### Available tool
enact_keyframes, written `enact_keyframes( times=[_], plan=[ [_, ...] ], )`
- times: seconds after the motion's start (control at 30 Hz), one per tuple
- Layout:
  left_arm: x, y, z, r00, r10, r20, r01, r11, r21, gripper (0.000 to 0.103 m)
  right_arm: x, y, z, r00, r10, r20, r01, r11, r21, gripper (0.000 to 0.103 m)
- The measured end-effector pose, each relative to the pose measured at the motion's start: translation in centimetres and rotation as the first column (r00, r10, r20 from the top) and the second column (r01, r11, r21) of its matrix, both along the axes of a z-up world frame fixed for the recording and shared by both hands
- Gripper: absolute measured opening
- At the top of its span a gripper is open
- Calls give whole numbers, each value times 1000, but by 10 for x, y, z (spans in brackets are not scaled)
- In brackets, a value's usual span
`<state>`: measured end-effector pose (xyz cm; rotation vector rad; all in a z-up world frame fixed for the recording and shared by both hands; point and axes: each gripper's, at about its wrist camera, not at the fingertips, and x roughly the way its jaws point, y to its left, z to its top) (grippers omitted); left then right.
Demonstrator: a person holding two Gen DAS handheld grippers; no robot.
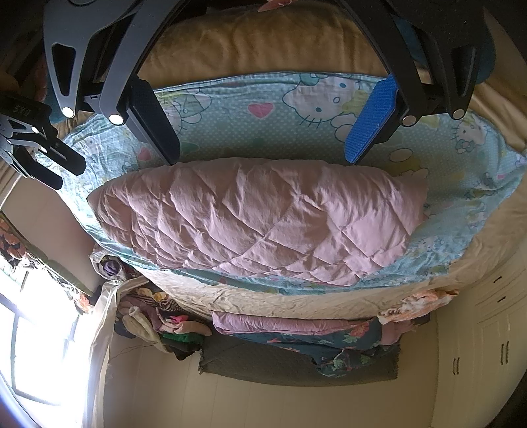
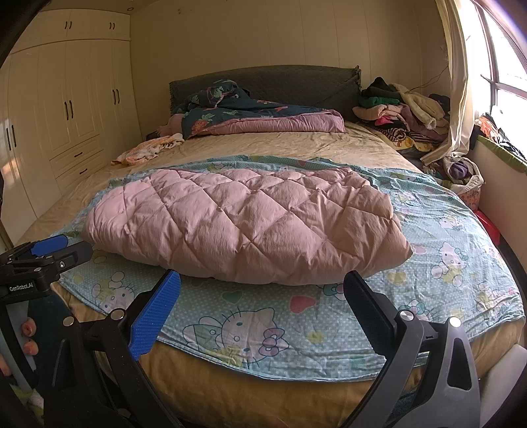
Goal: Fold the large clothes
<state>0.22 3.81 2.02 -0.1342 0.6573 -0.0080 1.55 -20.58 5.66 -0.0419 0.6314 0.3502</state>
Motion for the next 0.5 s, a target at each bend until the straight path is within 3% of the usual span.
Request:
enact_keyframes(
  times=[0.5],
  plan=[
    [1, 9, -3, 1000, 12, -21, -12, 1000, 1, 94, -1, 1, 0, 1000, 0, 1, 0, 1000, -3, 99]
  ],
)
